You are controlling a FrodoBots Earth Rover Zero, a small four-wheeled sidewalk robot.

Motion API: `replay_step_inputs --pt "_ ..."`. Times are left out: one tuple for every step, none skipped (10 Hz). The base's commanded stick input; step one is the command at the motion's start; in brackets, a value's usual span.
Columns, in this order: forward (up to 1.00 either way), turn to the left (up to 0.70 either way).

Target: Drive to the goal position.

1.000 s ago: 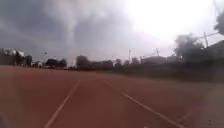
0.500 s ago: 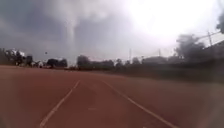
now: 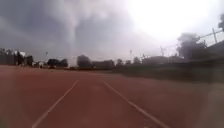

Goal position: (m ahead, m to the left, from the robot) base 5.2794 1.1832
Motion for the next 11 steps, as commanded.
replay_step_inputs --pt "0.7 0.0" --pt "0.7 0.0" --pt "0.7 0.0" --pt "0.7 0.0" --pt "0.7 0.0" --pt "0.7 0.0" --pt "0.7 0.0" --pt "0.7 0.0" --pt "0.7 0.0" --pt "0.7 0.0" --pt "0.7 0.0"
